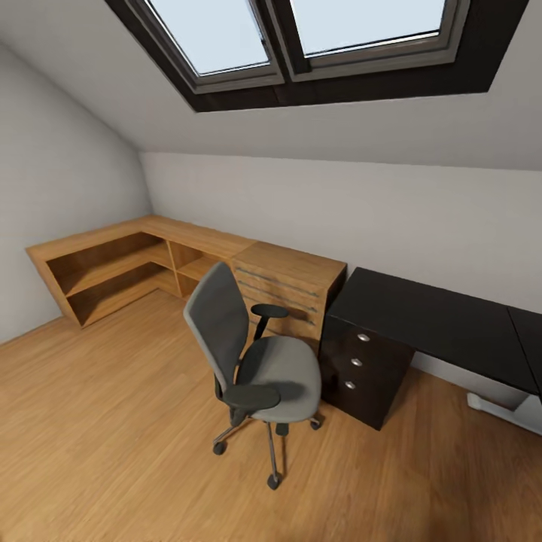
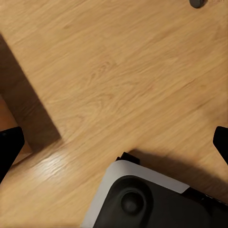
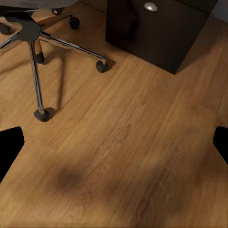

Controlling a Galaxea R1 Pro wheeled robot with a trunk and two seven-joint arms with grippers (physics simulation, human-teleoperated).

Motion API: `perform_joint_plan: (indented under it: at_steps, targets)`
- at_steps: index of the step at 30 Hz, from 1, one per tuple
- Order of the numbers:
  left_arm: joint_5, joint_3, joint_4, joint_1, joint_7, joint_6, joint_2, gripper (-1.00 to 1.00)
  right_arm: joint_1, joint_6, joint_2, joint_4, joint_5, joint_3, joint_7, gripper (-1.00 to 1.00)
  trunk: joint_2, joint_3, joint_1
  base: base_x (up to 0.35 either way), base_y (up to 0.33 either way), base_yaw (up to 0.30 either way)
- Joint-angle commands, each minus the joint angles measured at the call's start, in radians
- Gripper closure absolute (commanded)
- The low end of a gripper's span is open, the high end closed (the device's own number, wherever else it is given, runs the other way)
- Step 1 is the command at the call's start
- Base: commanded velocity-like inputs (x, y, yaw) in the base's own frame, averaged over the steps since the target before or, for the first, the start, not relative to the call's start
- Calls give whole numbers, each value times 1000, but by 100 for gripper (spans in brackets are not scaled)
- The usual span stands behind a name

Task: In the bedroom, organize the workspace by keeping the computer under the desk, ensuring the monitor is on the desk, placing the keyboard on the desk next to the monitor, placing the mouse on the desk next to the keyboard, moving the folder from the swivel chair onto the desk next to the mouse, stacking the notebook on top of the folder with the pen on top of the notebook, and positioning the swivel chair next to the desk.

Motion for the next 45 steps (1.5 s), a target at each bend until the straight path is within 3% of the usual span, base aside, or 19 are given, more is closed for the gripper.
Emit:
perform_joint_plan:
  at_steps: [1,12,16,23,28,37,45]
  targets:
    - [5,5,-2,0,-8,0,-1,-100,-1,-2,2,2,-7,9,-3,-100,-1,-1,0,0,0,23]
    - [7,4,-2,0,-3,1,-5,-100,0,2,6,1,-15,4,-4,-100,-1,-1,0,0,0,184]
    - [9,4,-2,0,1,6,-8,-100,0,3,8,1,-61,5,-4,-100,-1,-1,0,0,0,270]
    - [6,2,26,0,-4,7,-9,-100,0,1,10,1,-78,6,-3,-100,-1,-1,0,0,0,275]
    - [4,-3,42,0,-10,1,-7,-100,0,1,11,1,-74,8,-2,-100,-1,-1,0,0,0,278]
    - [4,-11,46,0,-13,0,-7,-100,0,1,11,1,-11,9,3,-100,-1,-1,0,0,0,280]
    - [4,-11,47,0,-13,-1,-7,-100,0,1,10,1,-4,9,2,-100,-1,0,0,0,0,277]
